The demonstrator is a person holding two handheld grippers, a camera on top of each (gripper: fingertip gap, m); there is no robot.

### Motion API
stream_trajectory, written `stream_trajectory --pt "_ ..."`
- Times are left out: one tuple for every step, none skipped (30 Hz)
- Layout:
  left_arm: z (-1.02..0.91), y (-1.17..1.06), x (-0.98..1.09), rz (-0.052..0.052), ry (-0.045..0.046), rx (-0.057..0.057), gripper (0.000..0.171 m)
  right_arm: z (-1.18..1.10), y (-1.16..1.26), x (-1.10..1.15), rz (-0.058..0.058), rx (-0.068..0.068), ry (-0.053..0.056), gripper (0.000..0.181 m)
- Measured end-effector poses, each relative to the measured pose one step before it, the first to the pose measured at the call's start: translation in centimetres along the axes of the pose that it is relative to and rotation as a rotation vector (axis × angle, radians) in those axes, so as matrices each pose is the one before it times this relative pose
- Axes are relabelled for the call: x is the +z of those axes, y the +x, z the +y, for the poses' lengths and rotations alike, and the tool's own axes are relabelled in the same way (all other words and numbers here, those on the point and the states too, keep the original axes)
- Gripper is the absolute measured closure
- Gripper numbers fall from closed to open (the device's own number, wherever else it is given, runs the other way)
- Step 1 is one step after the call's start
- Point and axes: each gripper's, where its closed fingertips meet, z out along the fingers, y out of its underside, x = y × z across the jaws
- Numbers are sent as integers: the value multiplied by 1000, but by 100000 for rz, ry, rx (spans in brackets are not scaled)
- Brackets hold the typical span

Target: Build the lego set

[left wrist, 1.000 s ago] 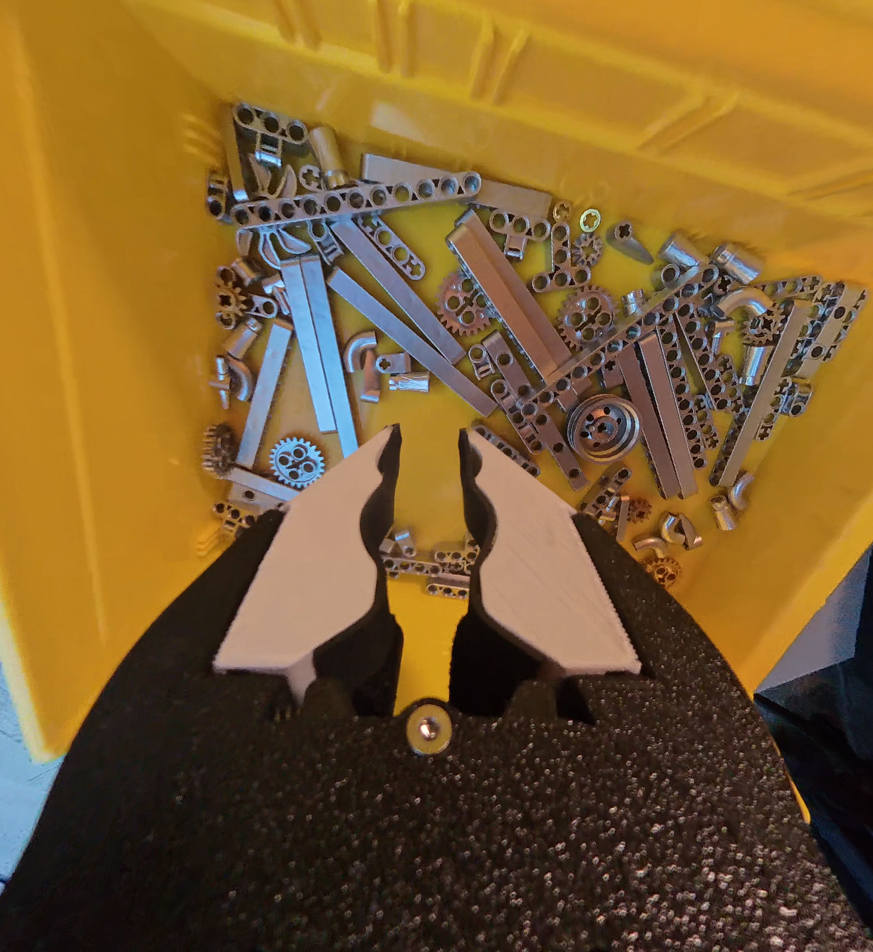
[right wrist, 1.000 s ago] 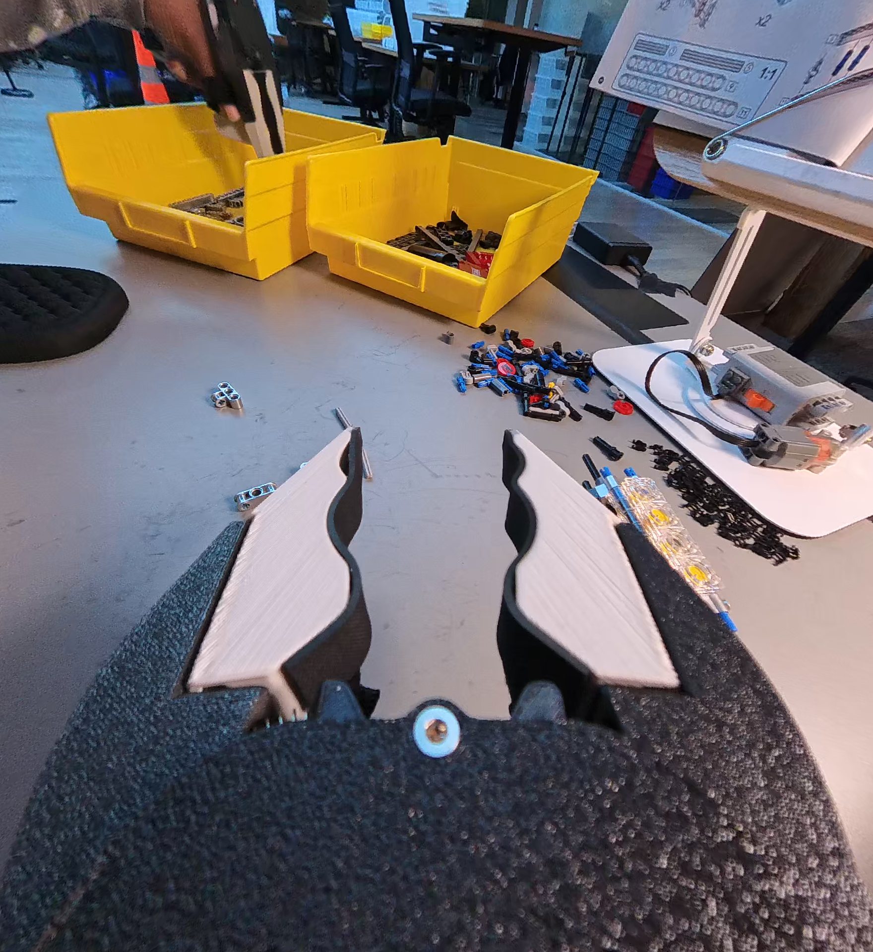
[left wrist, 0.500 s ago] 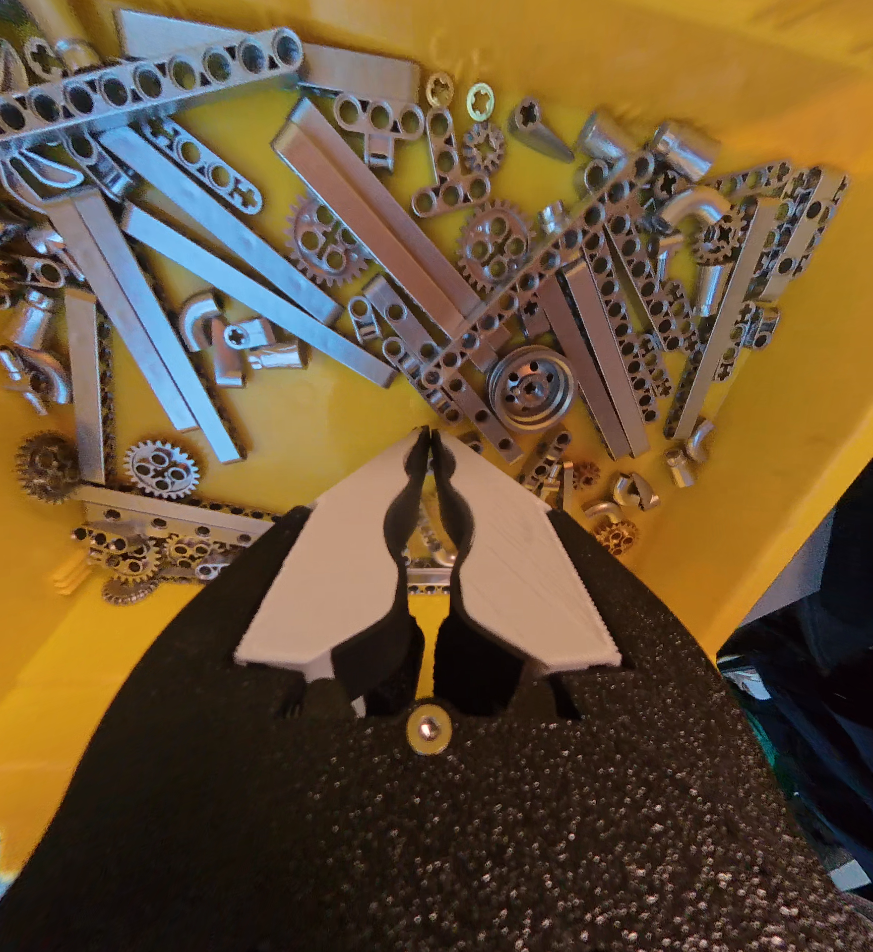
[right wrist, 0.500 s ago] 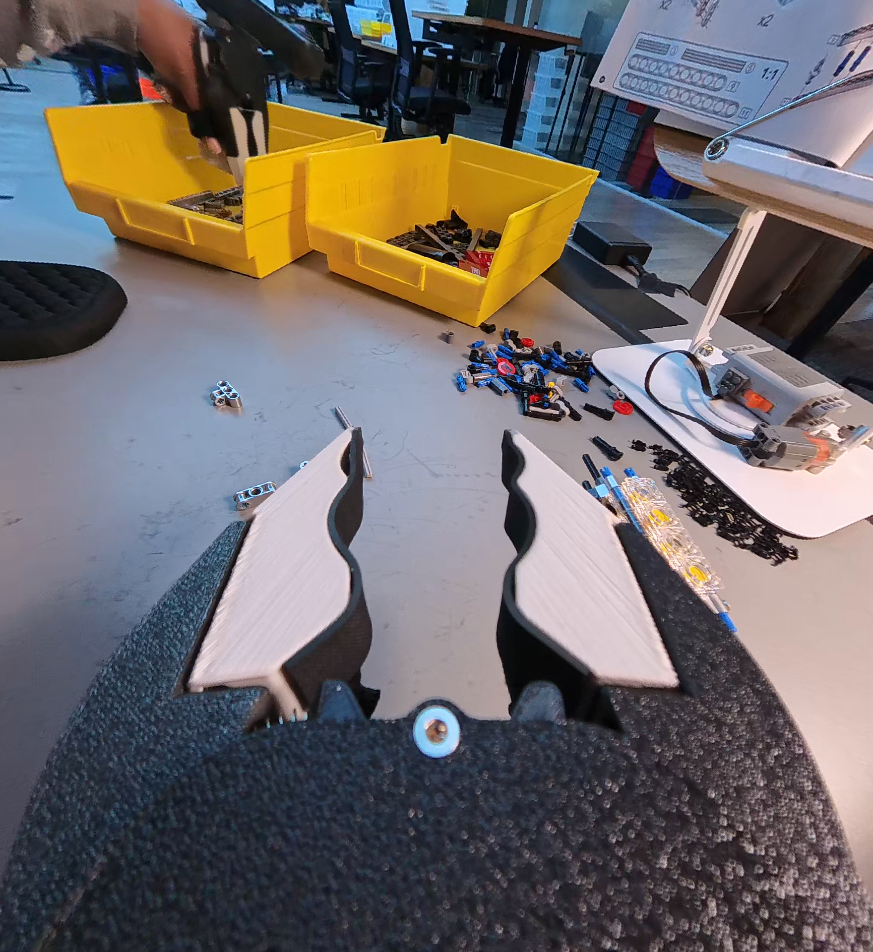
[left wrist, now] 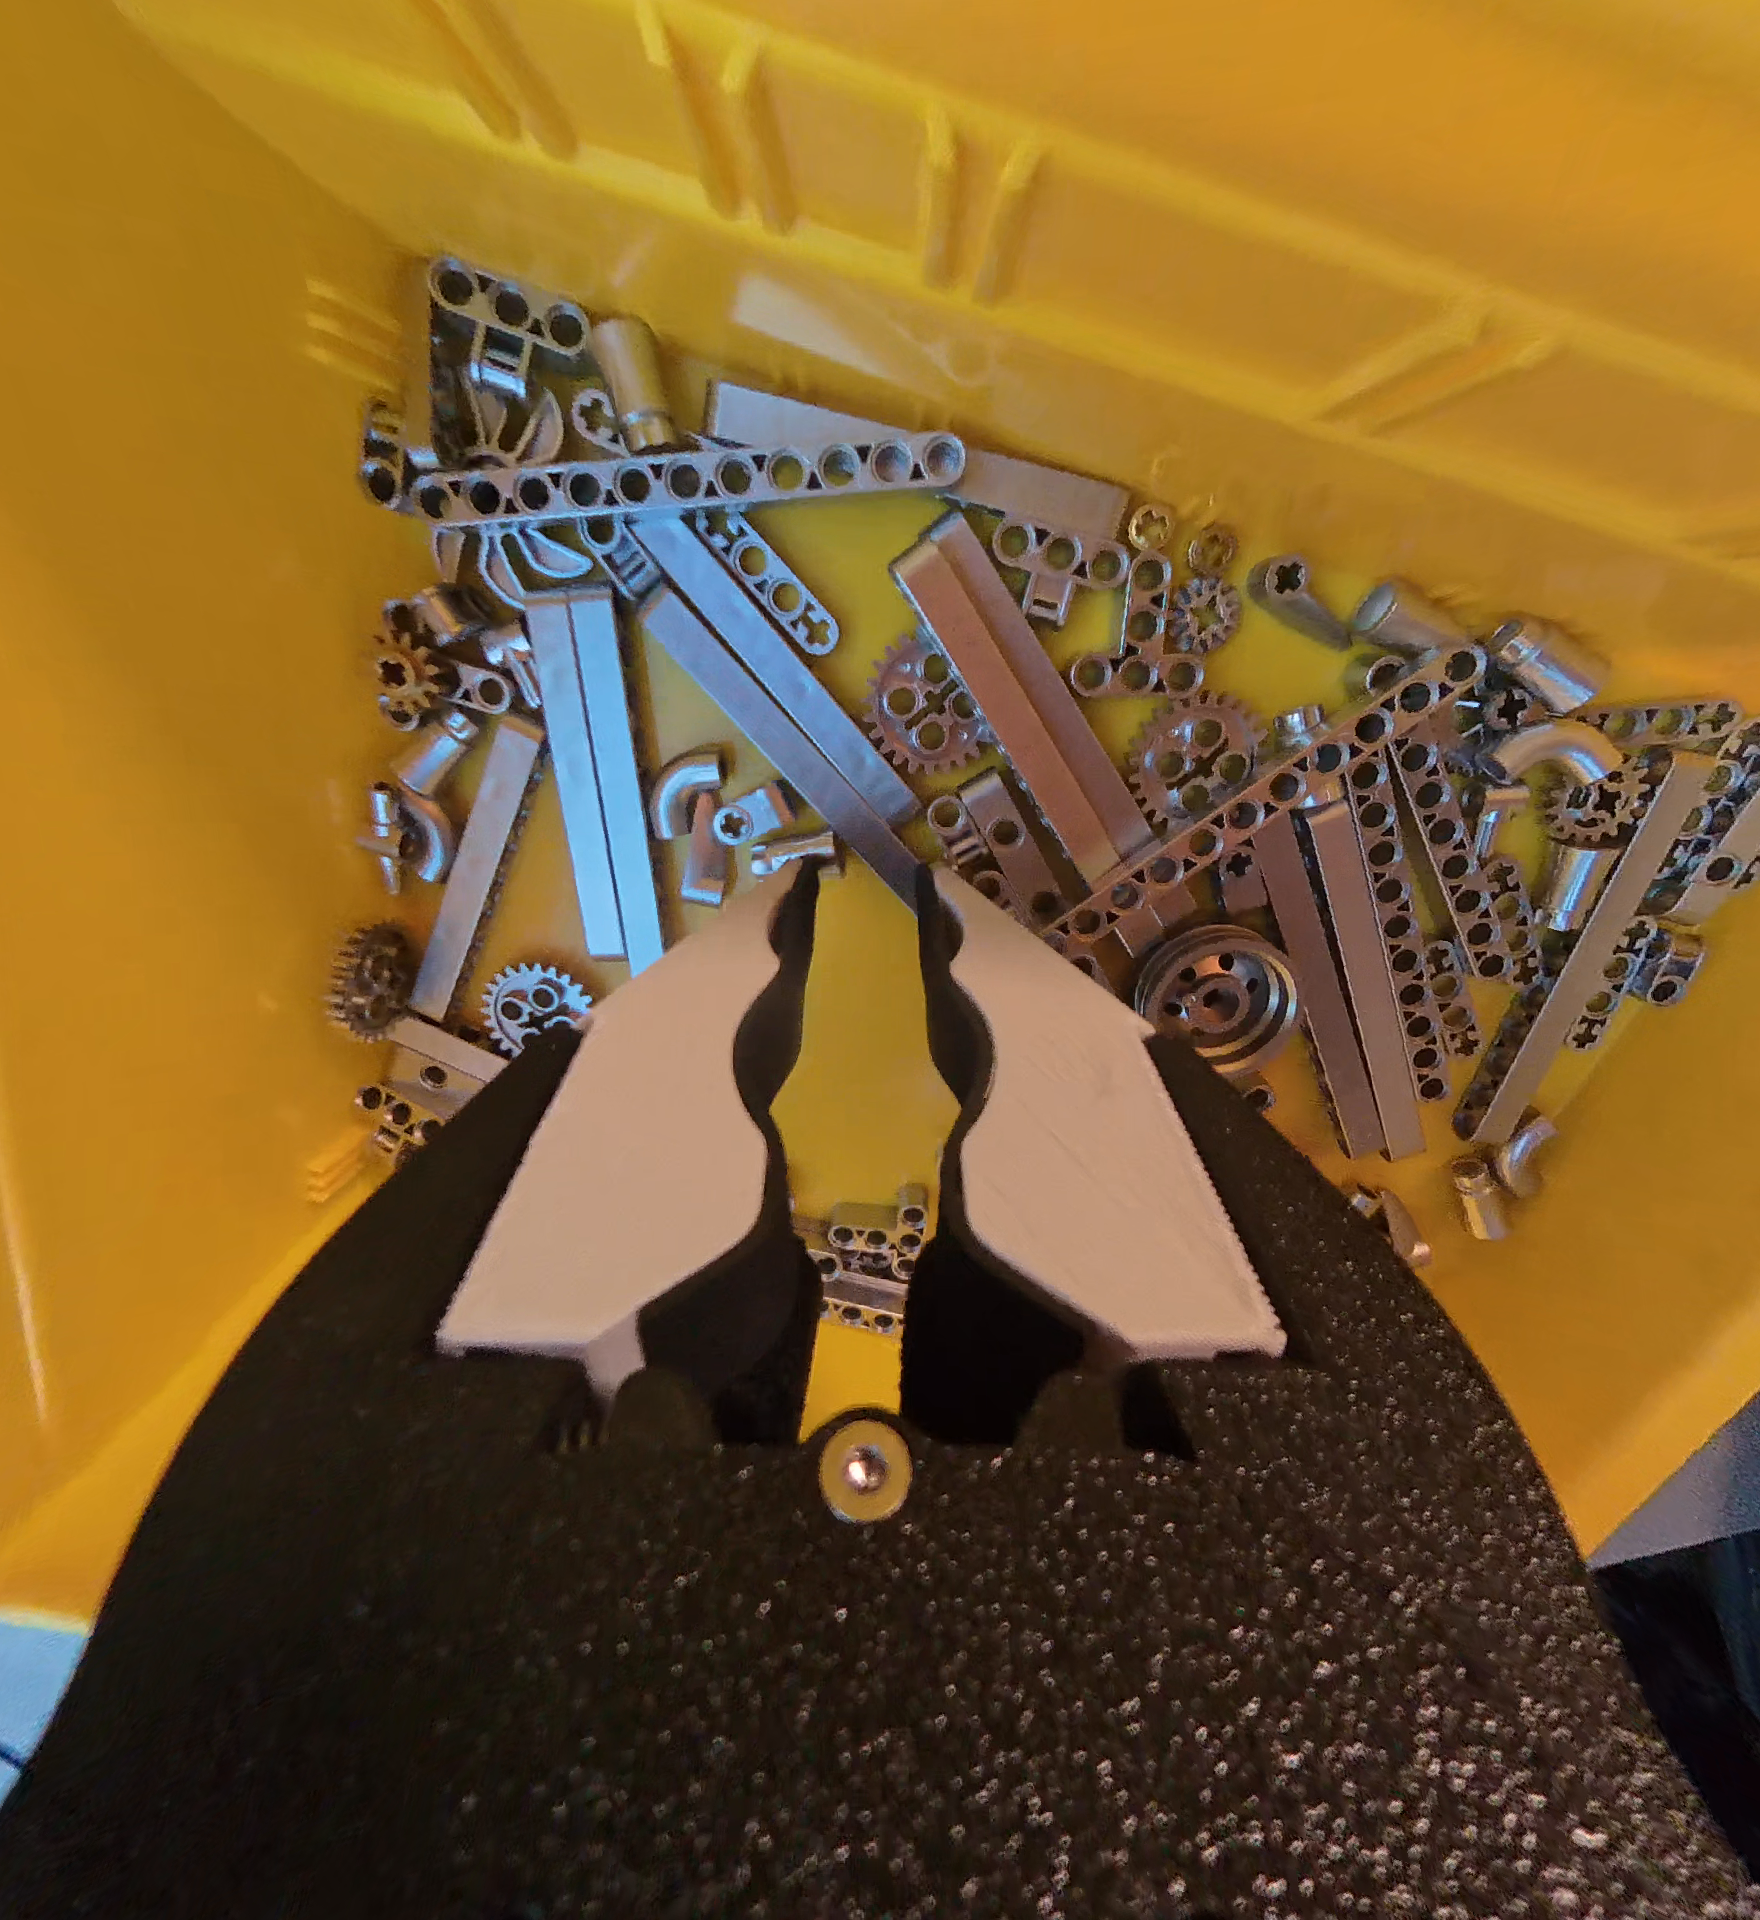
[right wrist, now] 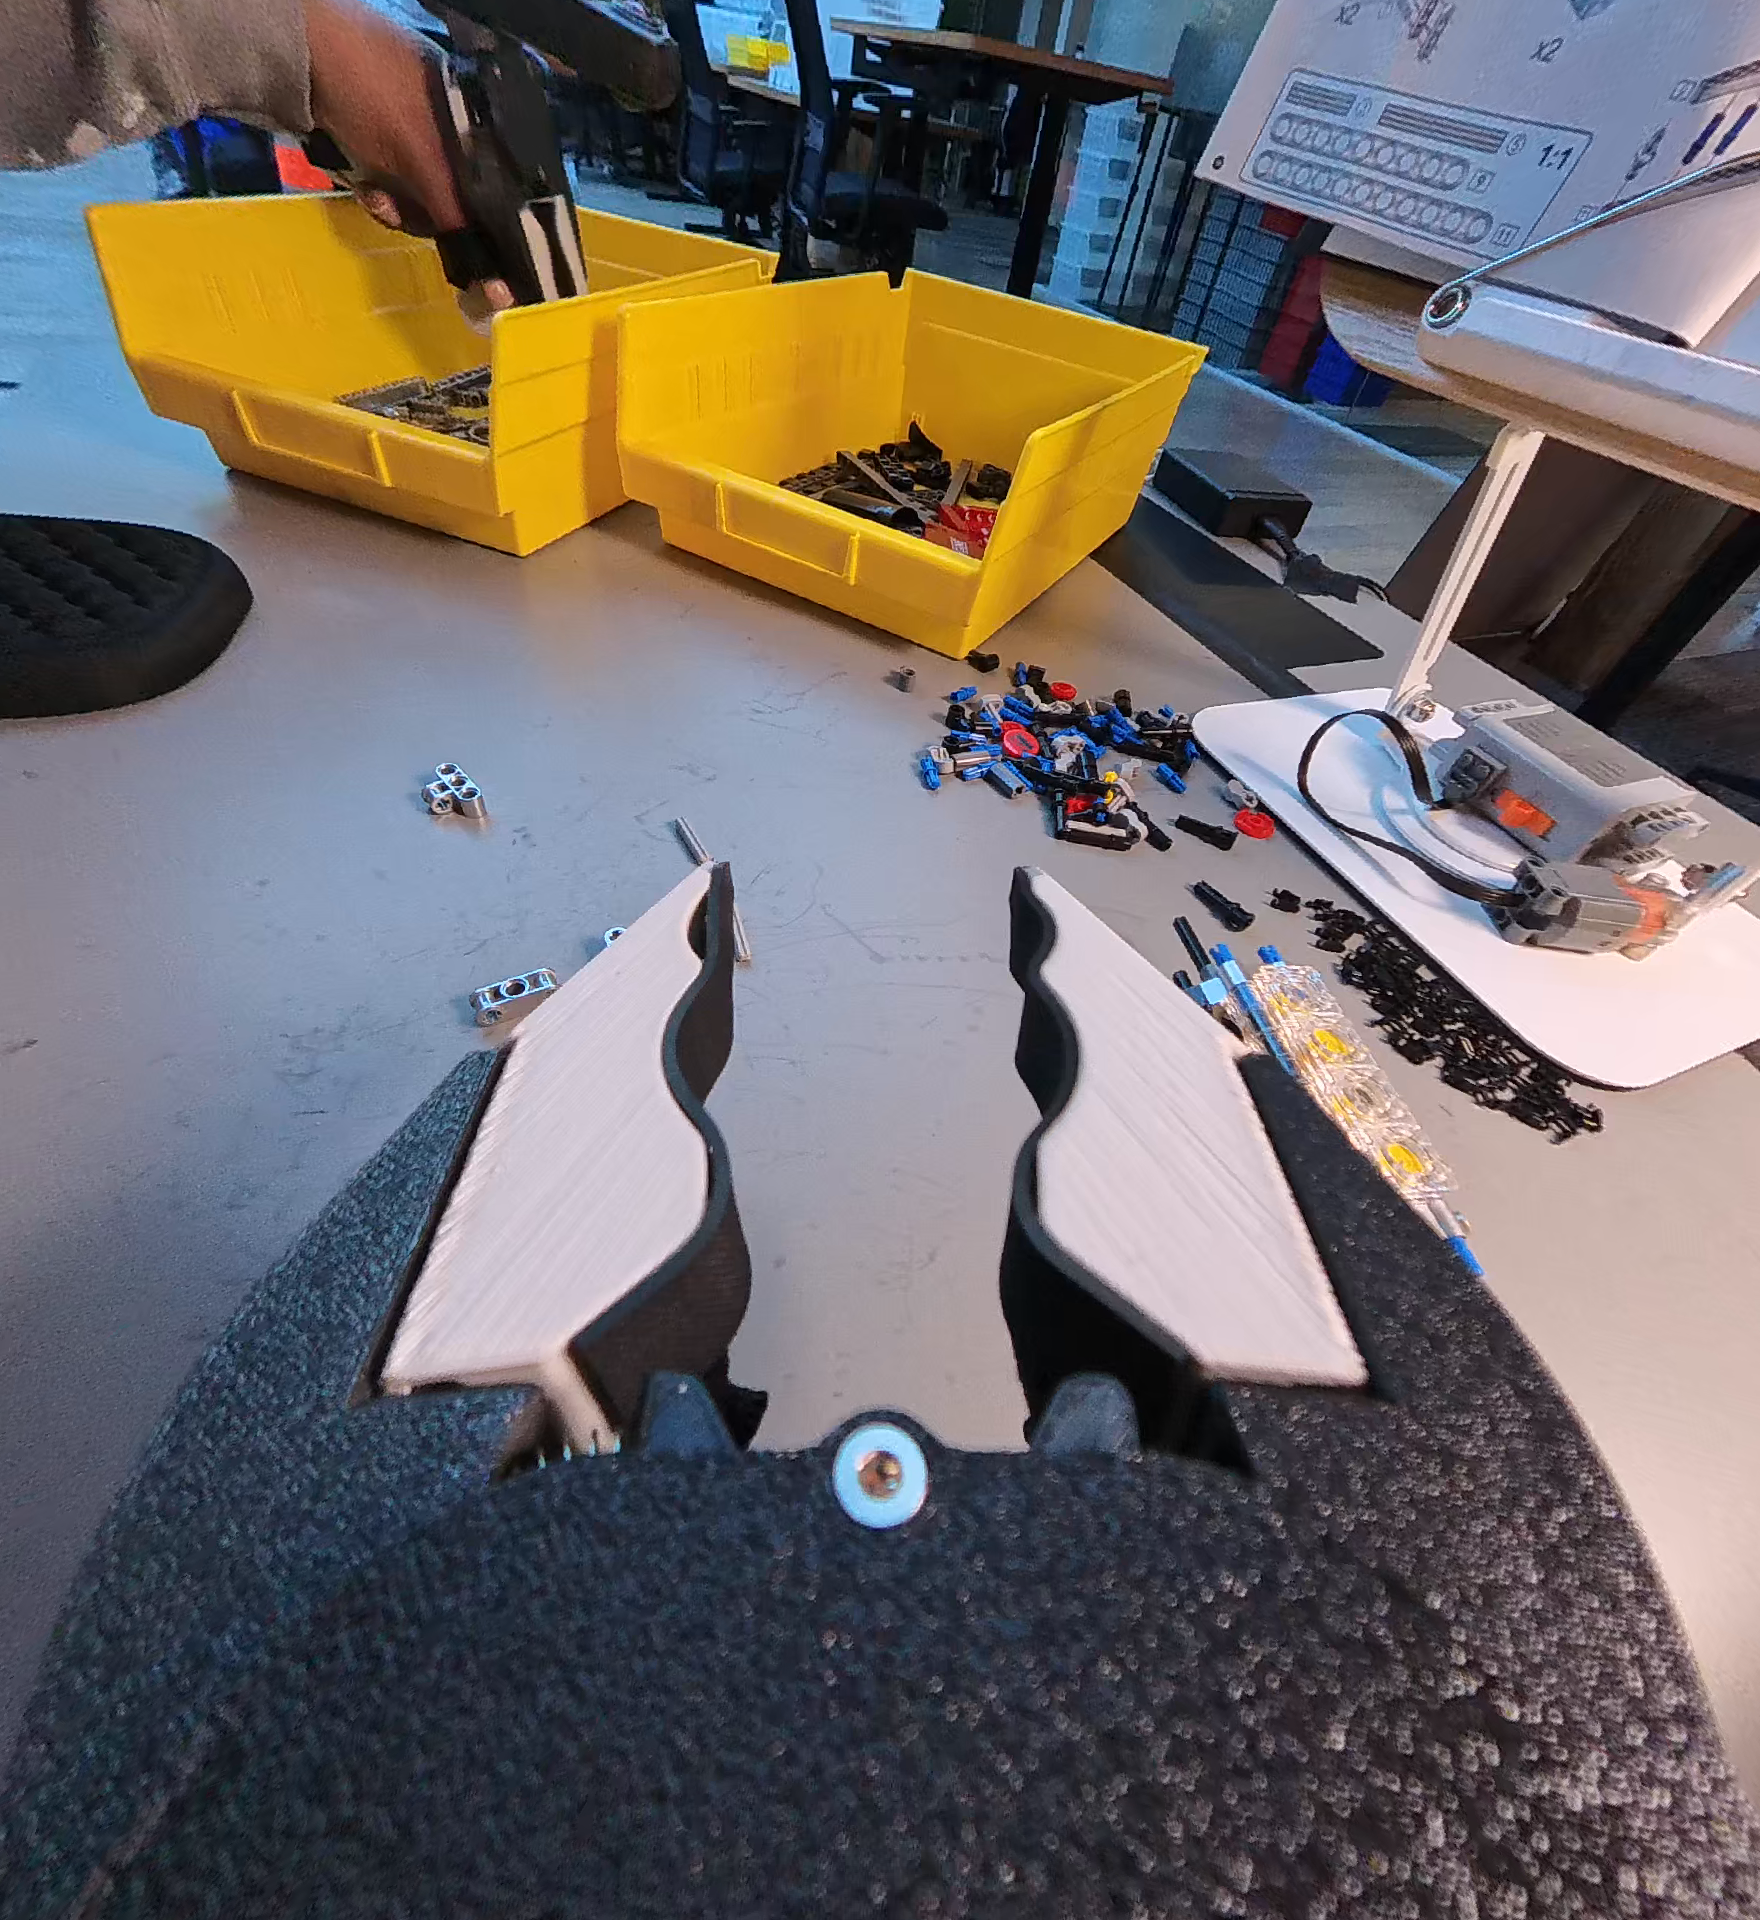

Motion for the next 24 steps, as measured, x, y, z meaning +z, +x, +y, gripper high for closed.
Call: stream_trajectory --pt "112 51 -21 137 -650 568 158 -19 18 -15 123 9 101 130" --pt "306 120 -3 440 -1459 695 167 -12 15 -10 74 73 133 130" --pt "569 244 122 872 -2737 1167 170 -15 26 -14 27 122 101 130" --pt "743 283 231 487 -3501 1782 171 3 2 -8 -71 116 14 130" --pt "580 243 151 -370 -2381 1988 171 0 -12 0 -89 -3 0 130" --pt "290 439 -133 791 -736 1472 171 -1 -21 -1 -49 -82 -12 130" --pt "339 660 -256 2462 -1240 660 171 9 -20 10 -42 -95 -30 130" --pt "300 338 -314 400 -828 845 171 5 -7 6 -63 -27 -54 130" --pt "128 -241 -388 -2648 153 743 171 8 -17 14 -156 72 -84 130" --pt "-3 -552 -443 -3391 997 -384 171 25 -8 13 -146 98 -127 130" --pt "-117 -643 -401 -2469 1584 -1771 170 20 -20 25 -232 117 -196 130" --pt "-256 -729 -279 -2186 2287 -2659 166 33 -11 34 -204 36 -241 130" --pt "-321 -797 -147 -2191 2270 -2935 162 27 -32 18 -126 -93 -195 130" --pt "-283 -815 4 -2160 1684 -2735 157 12 -26 15 44 -266 -96 130" --pt "-324 -899 89 -2791 1420 -2682 153 2 -22 1 165 -362 -15 131" --pt "-403 -838 124 -2523 1628 -2405 150 0 -21 -7 185 -347 20 131" --pt "-433 -794 151 -2128 1593 -2590 149 -9 -14 -9 182 -287 20 131" --pt "-389 -699 178 -1479 1259 -2750 149 6 9 1 196 -179 -8 131" --pt "-251 -616 230 -974 427 -2817 147 -7 -10 -9 135 -160 24 131" --pt "-120 -562 262 -981 -302 -2254 147 1 -1 -13 154 -122 67 131" --pt "34 -543 270 -1338 -1120 -1079 147 -12 10 -21 181 -74 115 131" --pt "215 -553 307 -2033 -2158 151 146 -24 19 -29 134 11 177 131" --pt "366 -493 358 -2410 -2996 1362 146 -23 26 -27 92 106 191 131" --pt "537 -346 431 -1926 -3985 1662 143 -13 16 -16 7 198 176 131"
